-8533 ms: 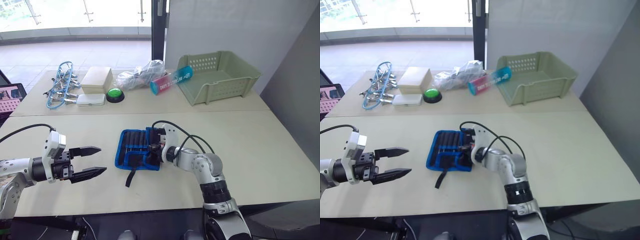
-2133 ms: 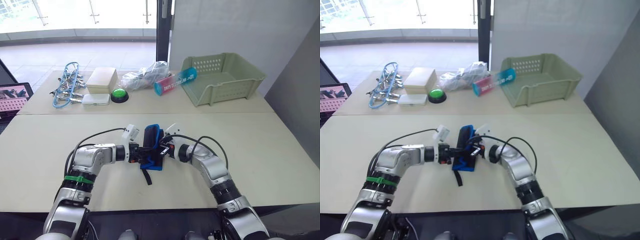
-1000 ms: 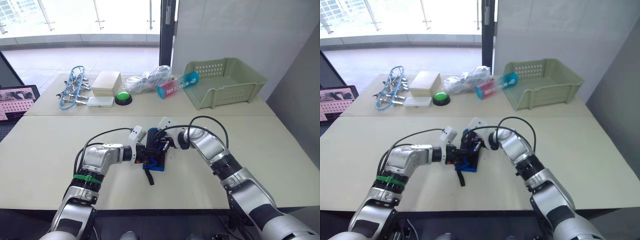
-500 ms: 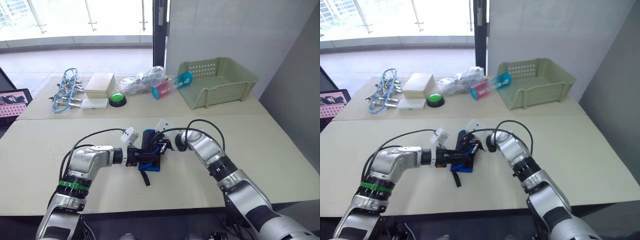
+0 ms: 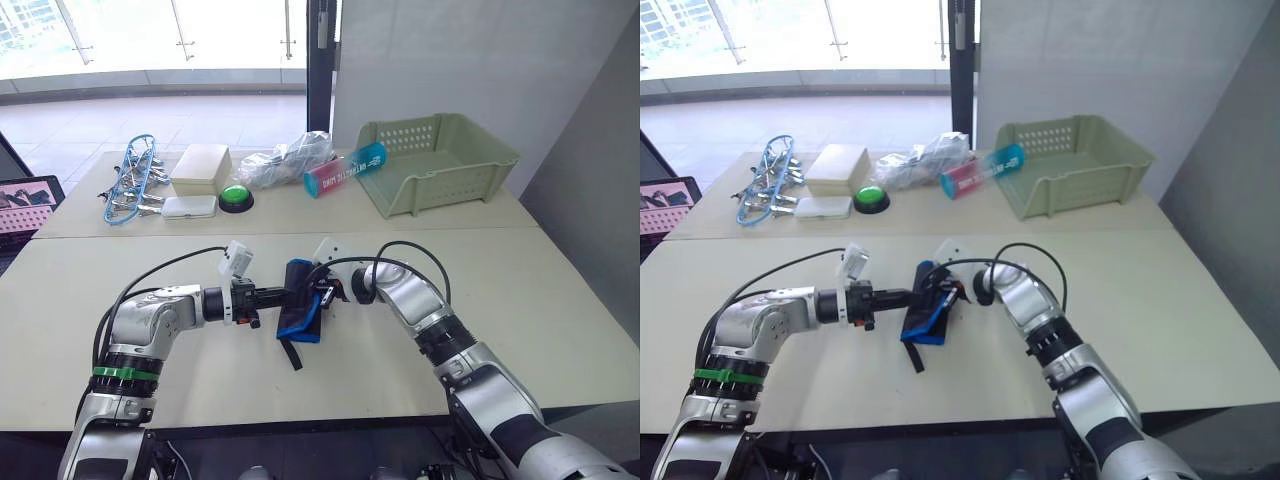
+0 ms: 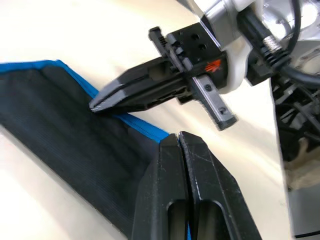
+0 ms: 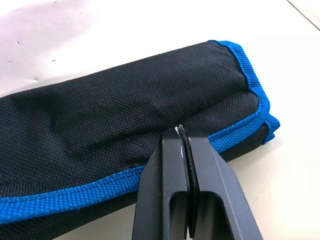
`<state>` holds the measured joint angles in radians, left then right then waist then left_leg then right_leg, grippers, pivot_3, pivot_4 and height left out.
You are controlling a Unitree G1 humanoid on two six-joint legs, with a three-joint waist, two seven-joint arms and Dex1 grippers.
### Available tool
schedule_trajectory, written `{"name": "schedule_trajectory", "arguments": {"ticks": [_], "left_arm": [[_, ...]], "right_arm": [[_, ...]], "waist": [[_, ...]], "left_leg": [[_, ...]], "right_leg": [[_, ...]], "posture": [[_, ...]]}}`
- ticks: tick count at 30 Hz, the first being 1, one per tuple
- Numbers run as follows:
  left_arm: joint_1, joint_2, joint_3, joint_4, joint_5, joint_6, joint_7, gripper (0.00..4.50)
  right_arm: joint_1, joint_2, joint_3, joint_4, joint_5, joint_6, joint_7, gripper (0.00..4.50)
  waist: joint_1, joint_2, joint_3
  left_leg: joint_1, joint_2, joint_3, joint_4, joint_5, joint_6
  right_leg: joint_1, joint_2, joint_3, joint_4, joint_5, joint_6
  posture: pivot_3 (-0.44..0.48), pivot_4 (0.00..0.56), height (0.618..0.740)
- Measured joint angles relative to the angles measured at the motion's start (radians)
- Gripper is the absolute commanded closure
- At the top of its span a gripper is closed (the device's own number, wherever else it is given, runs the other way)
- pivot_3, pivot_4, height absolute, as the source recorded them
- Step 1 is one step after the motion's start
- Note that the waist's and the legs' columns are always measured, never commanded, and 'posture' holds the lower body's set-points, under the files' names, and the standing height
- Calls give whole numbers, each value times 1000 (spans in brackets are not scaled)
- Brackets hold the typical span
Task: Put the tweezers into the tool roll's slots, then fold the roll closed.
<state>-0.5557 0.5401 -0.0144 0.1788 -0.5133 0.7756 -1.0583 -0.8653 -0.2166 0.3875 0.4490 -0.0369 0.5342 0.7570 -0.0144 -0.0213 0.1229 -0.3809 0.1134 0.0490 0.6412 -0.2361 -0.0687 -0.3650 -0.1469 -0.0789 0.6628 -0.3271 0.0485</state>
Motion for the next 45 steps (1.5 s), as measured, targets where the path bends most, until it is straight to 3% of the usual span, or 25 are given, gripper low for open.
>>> {"name": "schedule_trajectory", "arguments": {"ticks": [7, 14, 19, 27, 34, 45], "left_arm": [[6, -74, -115, 76, 108, -185, -19, 4470], [22, -71, -157, 143, 176, -319, -54, 4470], [24, -70, -157, 155, 178, -333, -71, 4470], [25, -62, -157, 153, 179, -336, -75, 4470], [49, -38, -155, 132, 198, -336, -69, 4470], [66, -36, -155, 93, 199, -333, -66, 4470]], "right_arm": [[13, -1, -4, -22, -3, 0, -3, 4500], [33, 2, -16, -39, -2, -27, -12, 4500], [111, 7, -76, -56, 62, -158, 49, 4500], [139, 29, -74, -61, 60, -155, 80, 4500], [39, 90, -76, 128, 47, -161, 31, 4500], [-211, 163, -126, 540, 9, -272, -95, 4500]], "waist": [[0, 0, 0], [1, 0, 0], [-1, 0, 0], [-6, 0, 0], [-32, 1, 0], [-29, 1, 0]], "left_leg": [[-3, 0, 1, 0, 1, -2], [-3, 0, 1, 0, 1, -1], [-4, 0, 1, 0, 1, -1], [-2, 0, 2, -1, 1, -1], [15, 0, 3, -3, -3, 5], [12, 0, 3, -4, -3, 5]], "right_leg": [[-3, 0, 0, 0, 0, 0], [-3, 0, 0, 0, 0, 0], [-4, 0, 1, 0, 0, 0], [-4, 0, 1, 0, 0, 0], [9, 1, 4, 2, 0, 0], [8, 1, 5, -1, 0, 0]], "posture": [[0, 150, 716], [0, 150, 716], [0, 150, 716], [0, 150, 716], [0, 150, 716], [0, 150, 716]]}}
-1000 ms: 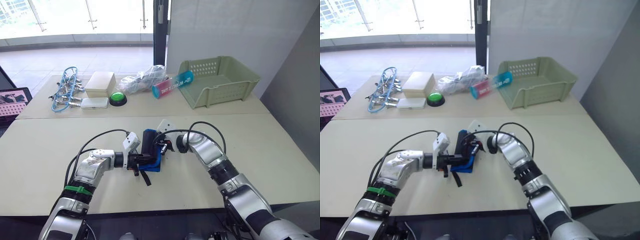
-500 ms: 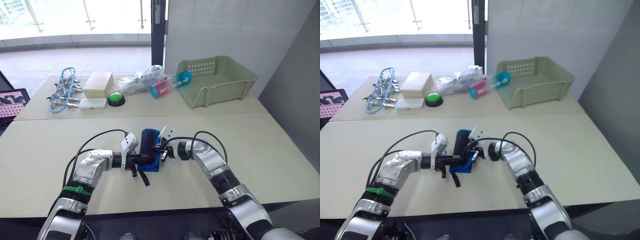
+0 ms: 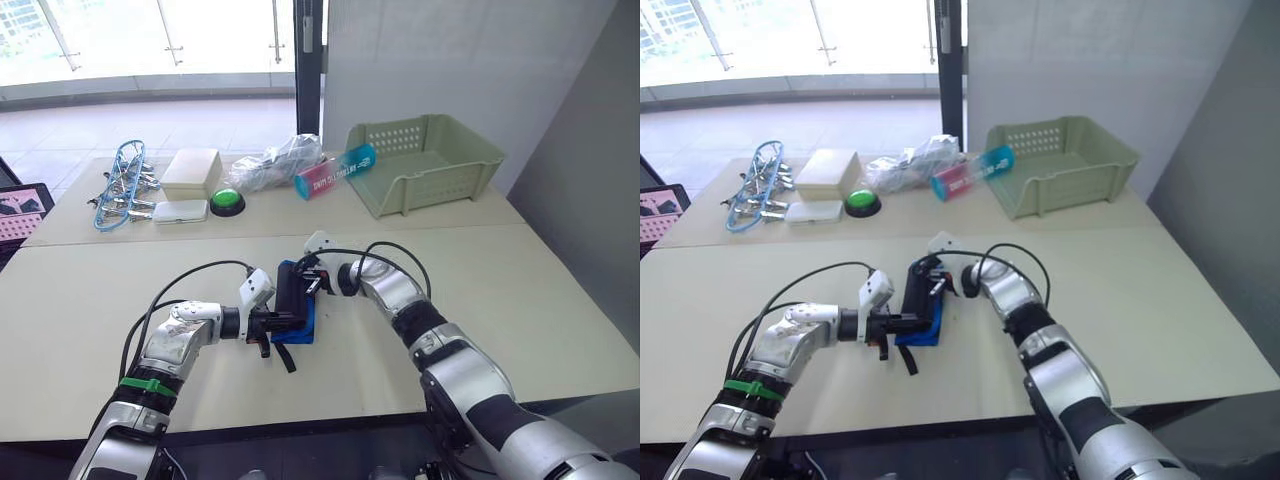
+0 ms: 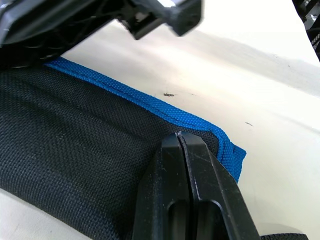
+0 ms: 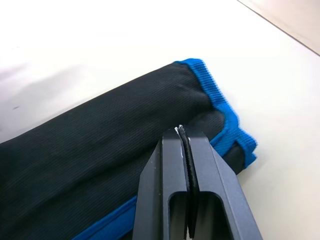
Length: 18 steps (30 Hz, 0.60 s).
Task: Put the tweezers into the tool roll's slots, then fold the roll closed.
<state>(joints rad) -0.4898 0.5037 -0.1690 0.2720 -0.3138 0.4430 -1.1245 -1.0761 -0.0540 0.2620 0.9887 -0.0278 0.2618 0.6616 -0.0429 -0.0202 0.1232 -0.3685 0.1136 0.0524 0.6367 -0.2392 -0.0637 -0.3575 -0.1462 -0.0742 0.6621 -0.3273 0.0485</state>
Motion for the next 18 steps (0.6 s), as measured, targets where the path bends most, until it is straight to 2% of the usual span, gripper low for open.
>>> {"name": "schedule_trajectory", "arguments": {"ticks": [6, 11, 14, 18], "left_arm": [[22, 0, 13, -24, 0, 0, 13, 4470], [47, 0, 42, -50, -10, -3, 30, 4470], [91, -1, 86, -86, -46, -3, 35, 4470], [163, 11, 168, -177, -108, 13, 50, 4470]], "right_arm": [[-50, 27, -22, 117, -22, -58, -32, 4500], [-46, 18, -47, 115, -27, -99, 2, 4500], [3, -8, -73, 28, -3, -108, 68, 4500], [149, -65, -110, -248, 66, -40, 145, 4500]], "waist": [[-3, 0, 0], [-2, 1, 1], [0, 1, 3], [3, 0, 9]], "left_leg": [[0, 0, 0, -1, 0, 0], [-1, 0, 0, -2, 0, 0], [-8, 0, 0, -3, 1, -1], [-26, 0, 1, -2, 5, -9]], "right_leg": [[0, 0, 0, 0, 0, 0], [-2, 0, 0, -1, 0, 0], [-8, 0, 0, 0, 0, 0], [-24, 0, 0, 3, 1, 1]], "posture": [[0, 150, 716], [0, 150, 716], [0, 150, 716], [0, 150, 716]]}}
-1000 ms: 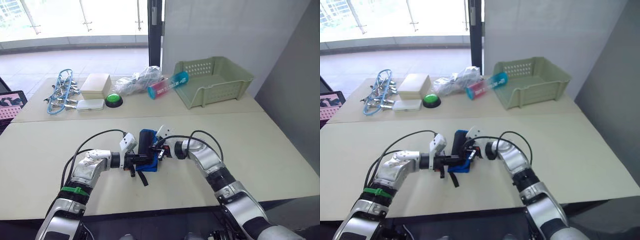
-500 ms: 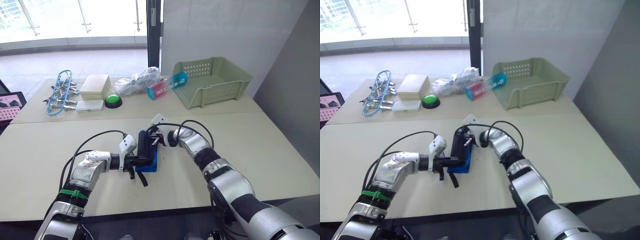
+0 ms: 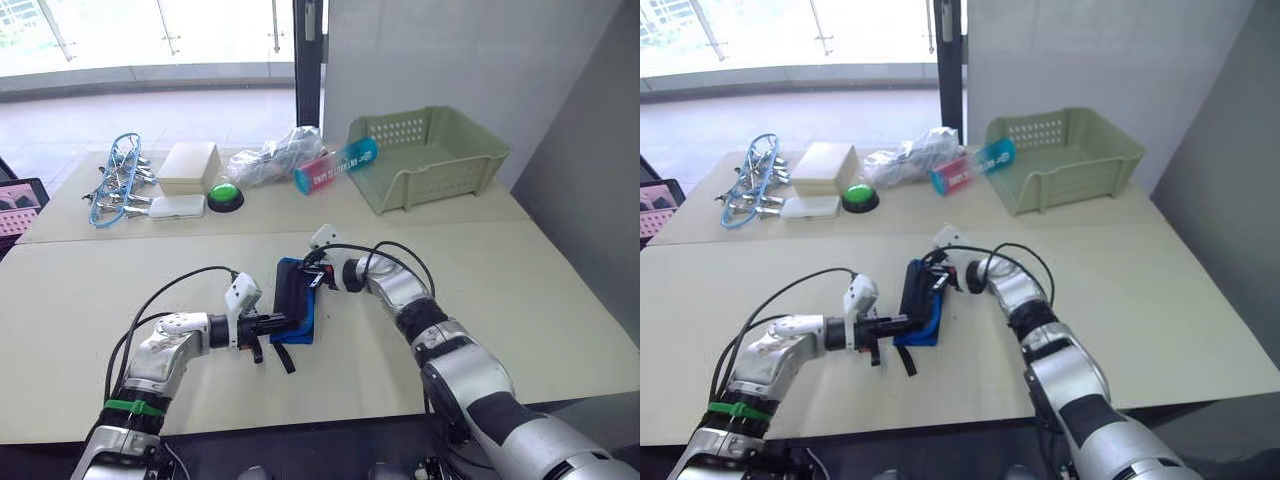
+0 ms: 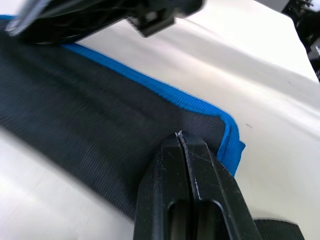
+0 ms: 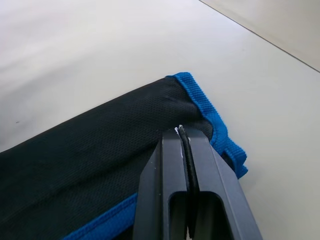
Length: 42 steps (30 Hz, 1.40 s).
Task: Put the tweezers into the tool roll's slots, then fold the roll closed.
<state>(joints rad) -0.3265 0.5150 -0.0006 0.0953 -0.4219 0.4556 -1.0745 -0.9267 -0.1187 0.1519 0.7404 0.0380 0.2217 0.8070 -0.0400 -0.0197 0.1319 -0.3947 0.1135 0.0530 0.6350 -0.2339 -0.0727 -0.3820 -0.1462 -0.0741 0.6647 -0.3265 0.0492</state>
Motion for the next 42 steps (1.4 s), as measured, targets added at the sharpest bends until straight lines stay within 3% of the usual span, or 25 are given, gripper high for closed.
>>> {"name": "schedule_trajectory", "arguments": {"ticks": [2, 8, 10, 13, 15, 16, 20, 27, 29, 42], "left_arm": [[37, 8, 44, -59, -34, 8, 16, 4470], [147, 51, 232, -205, -174, 56, 66, 4470], [225, 97, 308, -238, -185, 47, 78, 4470], [309, 152, 430, -213, -173, 38, 109, 4470], [329, 158, 456, -206, -160, -10, 120, 3934], [353, 170, 471, -194, -145, -41, 119, 3566], [446, 203, 557, -101, -108, -128, 109, 2342], [501, 217, 610, 10, -95, -223, 63, 15], [503, 217, 610, 14, -95, -237, 60, 0], [505, 215, 609, 74, -95, -281, 35, 0]], "right_arm": [[72, -38, -13, -165, 29, 60, 12, 4500], [295, -163, -62, -654, 126, 276, 12, 4500], [436, -221, -129, -830, 167, 317, -10, 4500], [587, -307, -257, -919, 200, 360, -47, 4500], [672, -347, -286, -980, 223, 338, -38, 4500], [725, -362, -303, -1003, 232, 324, -25, 4085], [910, -405, -412, -998, 265, 275, -11, 2971], [984, -445, -486, -911, 299, 173, 5, 558], [993, -450, -488, -872, 299, 141, 17, 28], [980, -460, -484, -830, 301, 81, 16, 28]], "waist": [[2, 0, 2], [9, -1, 6], [21, -2, 7], [34, -4, 10], [44, -4, 11], [48, -4, 11], [50, -5, 11], [51, -7, 11], [52, -7, 11], [50, -7, 11]], "left_leg": [[-8, 0, 0, 2, 0, 0], [-9, 0, 0, 3, 0, 0], [-8, 0, 0, 3, -1, 1], [-8, 0, 1, 6, -1, 2], [-8, 0, 0, 6, -3, 4], [-7, 0, 0, 6, -4, 6], [-7, 0, 2, 6, -4, 7], [-4, 0, 1, 6, -5, 8], [-5, 0, 1, 6, -5, 8], [-4, 0, 2, 7, -3, 5]], "right_leg": [[-8, 0, 0, 0, 0, 0], [-7, 0, -1, -1, 0, 1], [-7, 0, -1, -2, 0, 1], [-7, 0, -1, -5, 0, 1], [-6, 0, -1, -4, 0, 1], [-6, 0, -1, -4, 0, 1], [-7, 0, 0, -5, 0, 1], [-5, 0, 1, -2, 0, 0], [-5, 0, 1, -2, 0, 0], [-5, 0, 1, -1, 0, 0]], "posture": [[0, 150, 716], [0, 150, 716], [0, 150, 716], [0, 150, 716], [0, 150, 716], [0, 150, 716], [0, 150, 716], [0, 150, 716], [0, 150, 716], [0, 150, 716]]}}
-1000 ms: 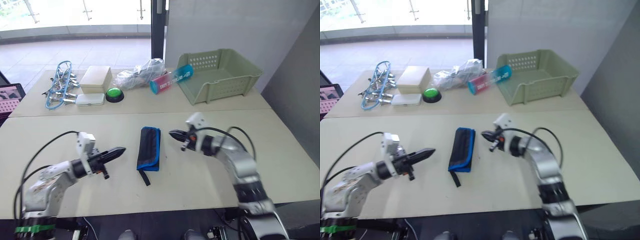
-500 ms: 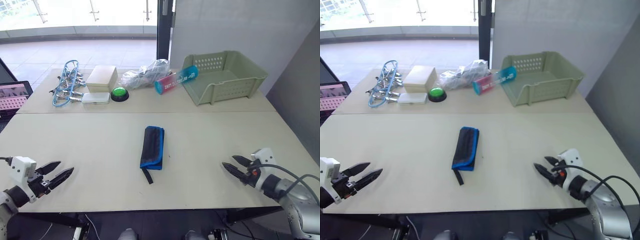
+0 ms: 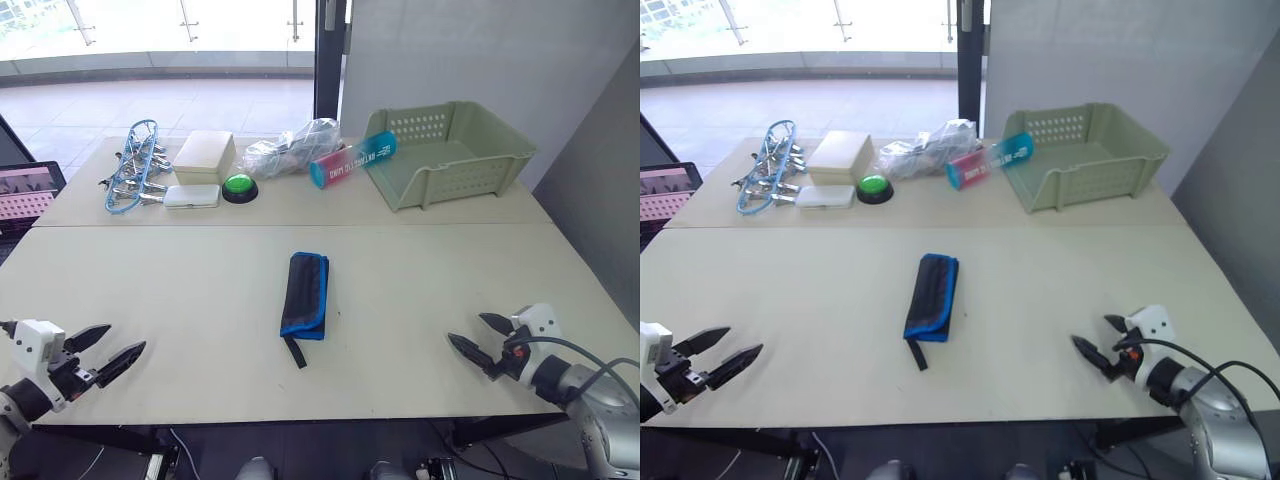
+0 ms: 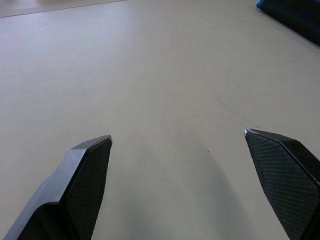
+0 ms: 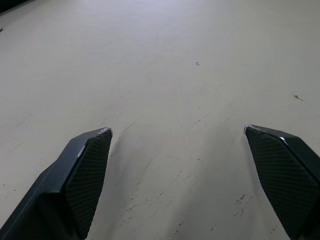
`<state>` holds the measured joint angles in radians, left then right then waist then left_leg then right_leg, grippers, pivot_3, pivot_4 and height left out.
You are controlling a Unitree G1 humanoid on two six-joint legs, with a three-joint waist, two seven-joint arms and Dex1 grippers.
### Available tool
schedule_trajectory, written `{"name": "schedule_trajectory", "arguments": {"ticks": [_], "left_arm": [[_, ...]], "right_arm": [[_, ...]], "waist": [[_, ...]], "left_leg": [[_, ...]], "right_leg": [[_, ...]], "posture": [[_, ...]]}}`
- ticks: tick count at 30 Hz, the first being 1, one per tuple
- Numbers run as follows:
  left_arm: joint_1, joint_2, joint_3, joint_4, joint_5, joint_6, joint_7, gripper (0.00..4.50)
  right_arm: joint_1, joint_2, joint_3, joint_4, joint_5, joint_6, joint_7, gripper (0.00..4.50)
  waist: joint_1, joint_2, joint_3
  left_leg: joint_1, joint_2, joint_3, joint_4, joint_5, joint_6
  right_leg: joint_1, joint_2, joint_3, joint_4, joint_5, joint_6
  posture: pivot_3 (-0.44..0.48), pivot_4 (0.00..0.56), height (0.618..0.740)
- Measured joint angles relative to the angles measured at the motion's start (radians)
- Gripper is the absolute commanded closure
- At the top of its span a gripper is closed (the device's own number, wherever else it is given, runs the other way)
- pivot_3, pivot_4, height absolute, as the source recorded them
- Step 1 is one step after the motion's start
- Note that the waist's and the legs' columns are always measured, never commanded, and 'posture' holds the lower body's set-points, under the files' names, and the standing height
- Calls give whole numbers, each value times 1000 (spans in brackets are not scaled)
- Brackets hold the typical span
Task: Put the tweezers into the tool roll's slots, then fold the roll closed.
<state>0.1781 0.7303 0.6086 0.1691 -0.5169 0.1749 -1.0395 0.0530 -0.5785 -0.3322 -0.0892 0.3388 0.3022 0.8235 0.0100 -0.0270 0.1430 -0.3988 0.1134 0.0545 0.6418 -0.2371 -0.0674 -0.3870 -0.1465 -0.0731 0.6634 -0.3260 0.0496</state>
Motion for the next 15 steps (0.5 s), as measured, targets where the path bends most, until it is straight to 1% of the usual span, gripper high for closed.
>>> {"name": "schedule_trajectory", "arguments": {"ticks": [6, 15], "left_arm": [[-1, 0, -1, 20, 1, -23, -12, 0], [-20, 0, -24, 16, 11, -30, 12, 0]], "right_arm": [[-1, 0, 2, 0, 18, 13, -8, 28], [-5, 0, 13, 0, 29, 13, -22, 28]], "waist": [[0, 0, 0], [0, 0, 0]], "left_leg": [[0, 0, 0, 0, 0, 0], [0, 0, 0, 1, 1, -3]], "right_leg": [[0, 0, 0, 0, 0, 0], [0, 0, 0, 1, 0, 0]], "posture": [[0, 150, 716], [0, 150, 716]]}}
